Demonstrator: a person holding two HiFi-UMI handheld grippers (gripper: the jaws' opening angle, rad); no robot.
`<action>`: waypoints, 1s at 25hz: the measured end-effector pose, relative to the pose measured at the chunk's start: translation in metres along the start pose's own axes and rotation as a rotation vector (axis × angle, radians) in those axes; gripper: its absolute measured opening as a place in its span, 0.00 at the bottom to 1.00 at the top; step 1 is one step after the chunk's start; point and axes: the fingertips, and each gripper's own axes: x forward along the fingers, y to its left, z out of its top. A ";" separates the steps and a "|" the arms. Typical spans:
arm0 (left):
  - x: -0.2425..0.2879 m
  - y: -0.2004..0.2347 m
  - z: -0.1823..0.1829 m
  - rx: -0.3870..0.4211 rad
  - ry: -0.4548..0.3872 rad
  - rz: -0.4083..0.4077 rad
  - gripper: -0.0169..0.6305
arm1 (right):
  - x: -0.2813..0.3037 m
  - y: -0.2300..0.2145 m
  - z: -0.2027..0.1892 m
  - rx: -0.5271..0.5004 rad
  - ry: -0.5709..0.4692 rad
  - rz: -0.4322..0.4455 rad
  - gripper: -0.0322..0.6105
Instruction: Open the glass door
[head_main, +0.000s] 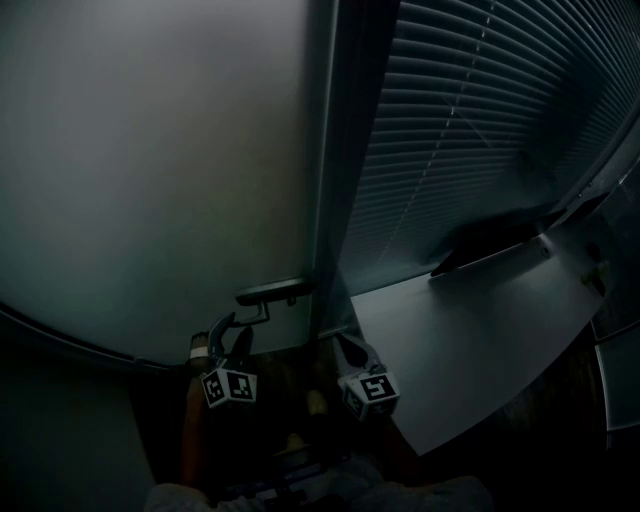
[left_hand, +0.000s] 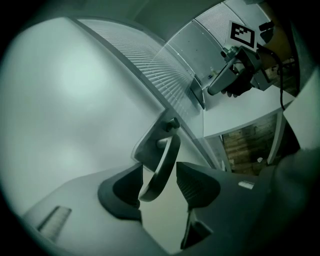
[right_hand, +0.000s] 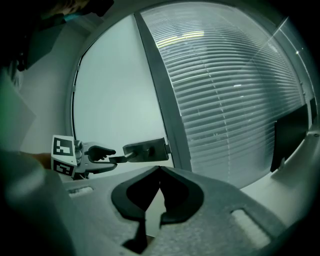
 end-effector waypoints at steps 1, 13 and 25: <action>0.001 0.001 0.001 0.005 0.002 0.000 0.36 | 0.001 0.000 0.001 0.000 0.000 0.001 0.05; 0.012 -0.002 -0.008 0.045 0.052 -0.002 0.30 | 0.012 0.000 0.003 -0.003 -0.001 0.019 0.05; 0.008 -0.002 -0.007 0.160 0.097 -0.040 0.24 | 0.011 0.004 0.004 -0.002 -0.002 0.027 0.05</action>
